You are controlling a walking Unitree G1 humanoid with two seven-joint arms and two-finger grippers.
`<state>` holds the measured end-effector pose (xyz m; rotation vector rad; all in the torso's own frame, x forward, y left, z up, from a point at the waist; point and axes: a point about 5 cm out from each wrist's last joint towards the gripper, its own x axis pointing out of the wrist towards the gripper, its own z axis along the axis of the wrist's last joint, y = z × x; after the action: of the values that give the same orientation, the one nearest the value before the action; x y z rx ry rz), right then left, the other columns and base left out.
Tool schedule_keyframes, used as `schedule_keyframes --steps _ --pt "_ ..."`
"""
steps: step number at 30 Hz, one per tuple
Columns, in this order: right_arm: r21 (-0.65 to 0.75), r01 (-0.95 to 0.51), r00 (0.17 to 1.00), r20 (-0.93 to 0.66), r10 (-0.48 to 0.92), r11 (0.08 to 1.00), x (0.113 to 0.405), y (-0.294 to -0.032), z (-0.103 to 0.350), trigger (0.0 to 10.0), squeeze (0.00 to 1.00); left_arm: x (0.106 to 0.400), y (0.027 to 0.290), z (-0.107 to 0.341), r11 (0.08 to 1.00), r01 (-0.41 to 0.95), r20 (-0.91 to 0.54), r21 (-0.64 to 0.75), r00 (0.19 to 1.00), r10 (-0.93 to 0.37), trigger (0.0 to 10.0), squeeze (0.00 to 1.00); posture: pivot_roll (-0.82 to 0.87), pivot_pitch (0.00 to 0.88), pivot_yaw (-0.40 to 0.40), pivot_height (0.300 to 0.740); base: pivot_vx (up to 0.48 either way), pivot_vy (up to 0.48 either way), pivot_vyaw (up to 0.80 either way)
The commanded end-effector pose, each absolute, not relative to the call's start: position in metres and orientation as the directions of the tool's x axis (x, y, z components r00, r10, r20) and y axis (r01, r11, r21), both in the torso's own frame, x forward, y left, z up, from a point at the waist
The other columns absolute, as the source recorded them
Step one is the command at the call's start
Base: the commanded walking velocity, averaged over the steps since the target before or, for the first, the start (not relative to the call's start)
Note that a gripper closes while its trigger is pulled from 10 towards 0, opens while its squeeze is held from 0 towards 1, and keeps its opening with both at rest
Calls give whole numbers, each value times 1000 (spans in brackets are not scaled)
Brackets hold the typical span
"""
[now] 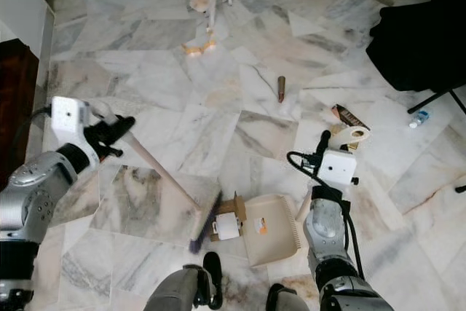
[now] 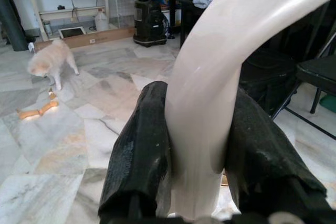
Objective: Sweep floor
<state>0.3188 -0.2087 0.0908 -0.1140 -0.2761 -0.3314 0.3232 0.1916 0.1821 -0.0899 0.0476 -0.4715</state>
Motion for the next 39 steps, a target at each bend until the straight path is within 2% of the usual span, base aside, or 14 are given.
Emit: schedule_keyframes --steps 1,24,31,39 --pt "-76 348 914 251 -320 934 313 -212 81 10000 0 317 185 184 846 519 -25 -125 850 -525 10000 0 229 293 134 740 0 0 0" --pt "-71 350 917 232 -325 934 314 -207 79 10000 0 300 167 197 725 655 -32 -215 737 -675 10000 0 253 292 143 740 0 0 0" --pt "-71 346 919 228 -323 935 315 -206 79 10000 0 307 178 224 759 611 91 -224 788 -608 10000 0 257 289 140 740 0 0 0" --pt "-70 342 921 226 -319 937 315 -204 79 10000 0 314 212 269 804 541 279 -249 835 -475 10000 0 259 284 138 740 0 0 0"
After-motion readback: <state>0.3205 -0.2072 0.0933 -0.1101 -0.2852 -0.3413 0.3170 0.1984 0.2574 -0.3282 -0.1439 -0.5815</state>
